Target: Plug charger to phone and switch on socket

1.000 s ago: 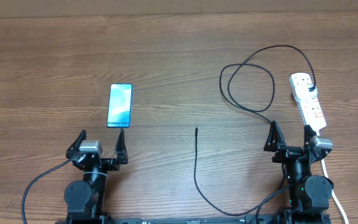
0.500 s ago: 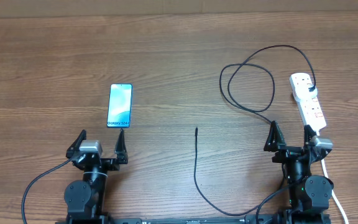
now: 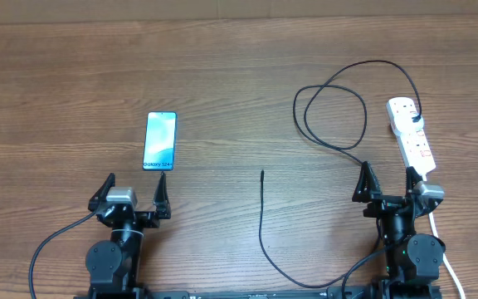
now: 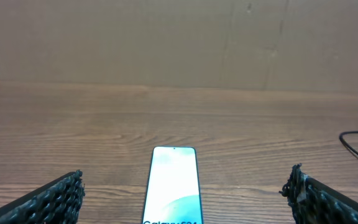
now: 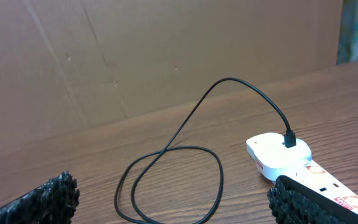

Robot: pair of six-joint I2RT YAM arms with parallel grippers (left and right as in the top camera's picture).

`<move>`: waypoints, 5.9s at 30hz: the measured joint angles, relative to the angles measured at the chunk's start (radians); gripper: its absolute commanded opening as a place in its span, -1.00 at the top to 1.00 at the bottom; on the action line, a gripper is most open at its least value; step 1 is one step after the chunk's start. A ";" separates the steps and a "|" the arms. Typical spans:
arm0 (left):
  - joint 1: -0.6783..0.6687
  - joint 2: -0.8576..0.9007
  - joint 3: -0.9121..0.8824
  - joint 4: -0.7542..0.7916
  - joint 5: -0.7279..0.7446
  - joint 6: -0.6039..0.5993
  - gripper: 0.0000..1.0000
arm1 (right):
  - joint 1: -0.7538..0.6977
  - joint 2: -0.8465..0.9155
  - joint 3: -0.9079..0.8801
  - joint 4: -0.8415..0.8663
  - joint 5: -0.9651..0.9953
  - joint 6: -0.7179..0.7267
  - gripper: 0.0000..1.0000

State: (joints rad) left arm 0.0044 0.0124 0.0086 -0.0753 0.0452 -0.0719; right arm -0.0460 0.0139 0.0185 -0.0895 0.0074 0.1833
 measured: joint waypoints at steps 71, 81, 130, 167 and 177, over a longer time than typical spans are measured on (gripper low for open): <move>-0.010 1.706 1.569 -1.197 0.022 0.083 -0.99 | 0.000 -0.003 0.000 -0.001 0.000 -0.001 -1.00; -0.069 1.858 1.569 -1.154 0.018 0.083 -0.99 | 0.000 -0.003 0.000 0.000 0.000 0.000 -1.00; -0.061 2.015 1.569 -0.959 -0.087 0.019 -0.99 | 0.000 -0.003 0.000 0.000 0.000 0.000 -1.00; -0.059 2.015 1.435 -0.827 -0.088 0.019 -0.99 | 0.000 -0.003 0.000 0.000 0.000 0.000 -1.00; -0.057 2.015 1.435 -0.811 -0.088 0.020 -0.99 | 0.000 -0.003 0.000 0.000 0.000 0.000 -1.00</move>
State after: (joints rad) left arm -0.0525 2.0277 1.4441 -0.8860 -0.0425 -0.0521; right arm -0.0460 0.0109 0.0185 -0.0895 0.0074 0.1829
